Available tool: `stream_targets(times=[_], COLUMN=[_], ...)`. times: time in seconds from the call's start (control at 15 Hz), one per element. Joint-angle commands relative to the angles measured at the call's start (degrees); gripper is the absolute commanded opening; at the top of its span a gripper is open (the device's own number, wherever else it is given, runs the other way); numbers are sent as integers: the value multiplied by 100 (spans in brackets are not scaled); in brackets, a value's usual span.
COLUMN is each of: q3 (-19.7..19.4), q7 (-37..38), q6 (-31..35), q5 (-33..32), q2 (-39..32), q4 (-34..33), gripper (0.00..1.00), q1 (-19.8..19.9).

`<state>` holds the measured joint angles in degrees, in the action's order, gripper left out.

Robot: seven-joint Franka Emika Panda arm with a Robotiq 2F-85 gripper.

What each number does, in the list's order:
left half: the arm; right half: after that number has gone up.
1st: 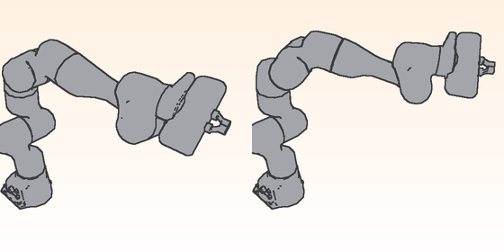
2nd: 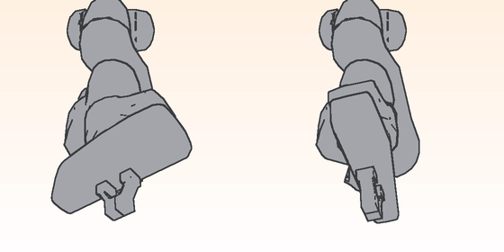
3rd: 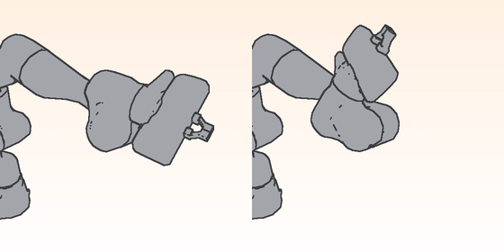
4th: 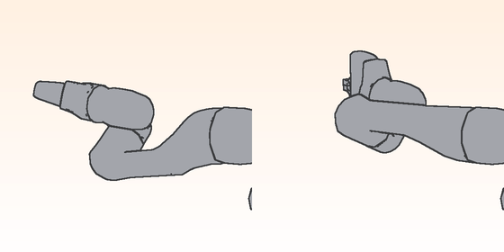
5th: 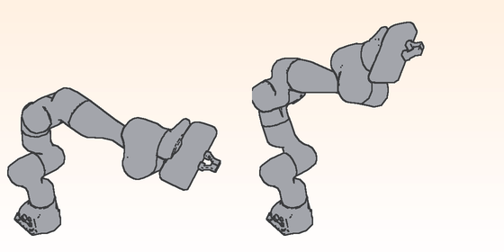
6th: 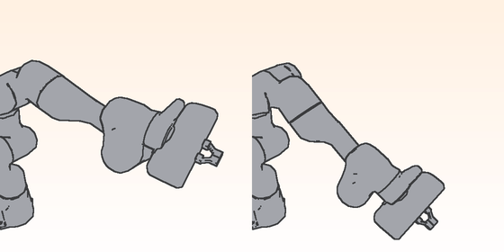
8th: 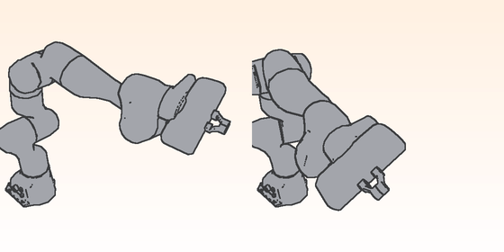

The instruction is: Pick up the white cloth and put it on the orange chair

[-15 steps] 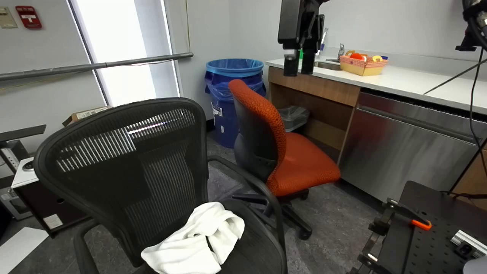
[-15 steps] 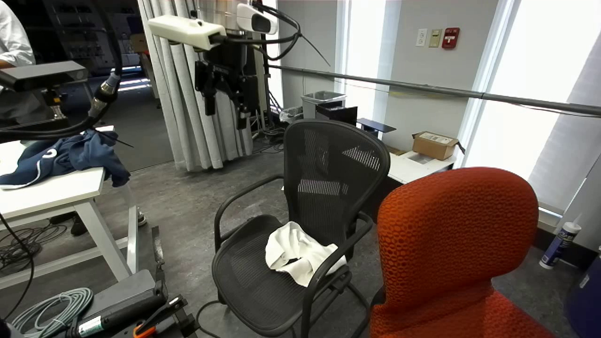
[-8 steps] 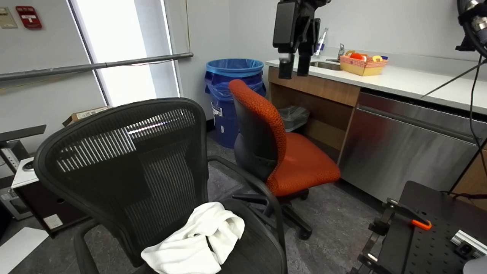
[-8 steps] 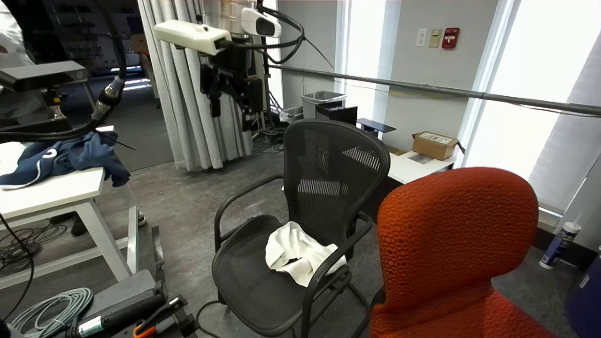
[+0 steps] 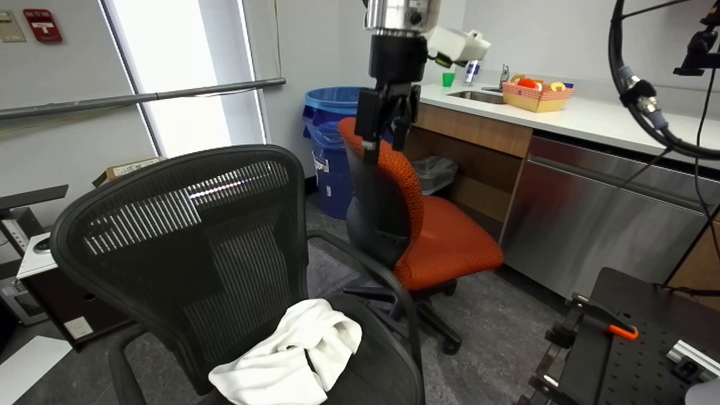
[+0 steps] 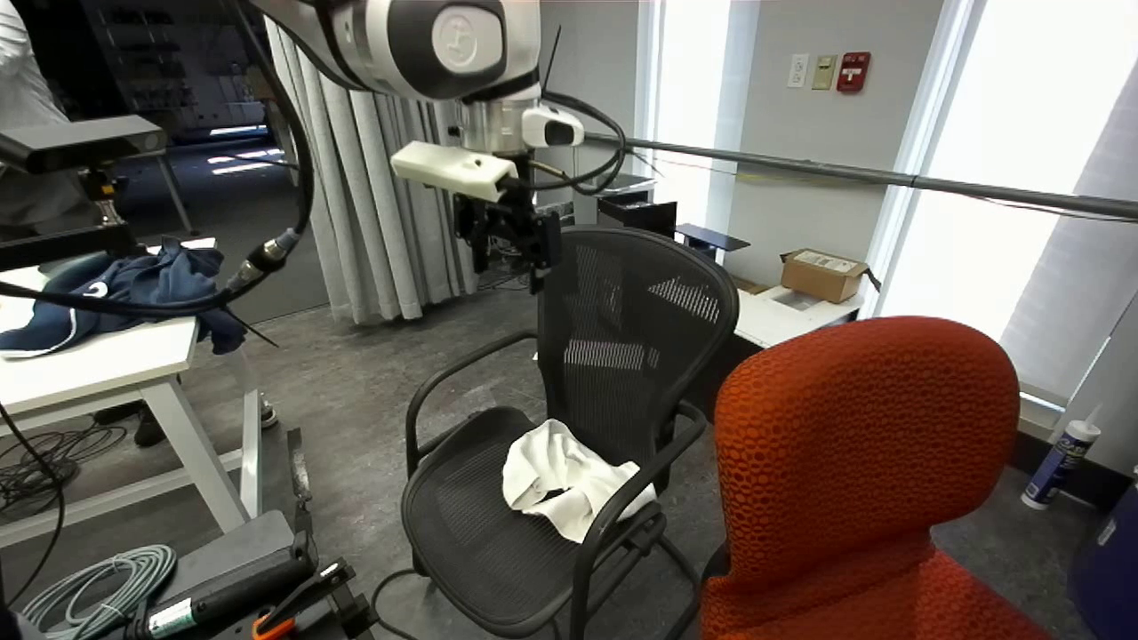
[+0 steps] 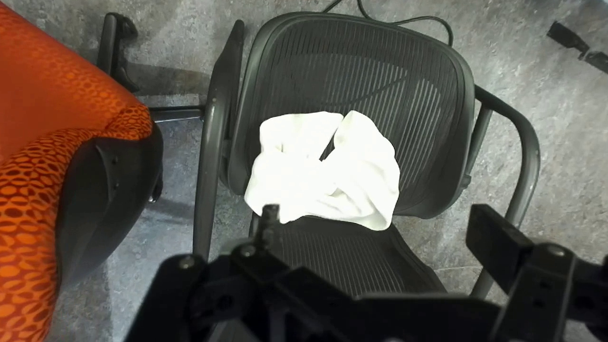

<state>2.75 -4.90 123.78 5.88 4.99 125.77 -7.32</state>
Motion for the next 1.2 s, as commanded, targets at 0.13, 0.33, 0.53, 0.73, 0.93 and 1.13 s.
stream_targets(times=[0.13, 0.33, 0.53, 0.73, 0.93, 1.13], q3=[205, 254, 276, 276, 276, 259], q7=[-72, -49, -49, -49, -49, -117], q6=[475, 437, 436, 436, 436, 722], q5=[-318, -242, -253, -254, -254, -177], q2=[-953, -914, -963, -963, -963, -1539], q4=[-311, -184, -261, -275, -275, -405], gripper=[100, 100, 100, 100, 100, 100], q1=[25, 53, 48, 48, 48, 77])
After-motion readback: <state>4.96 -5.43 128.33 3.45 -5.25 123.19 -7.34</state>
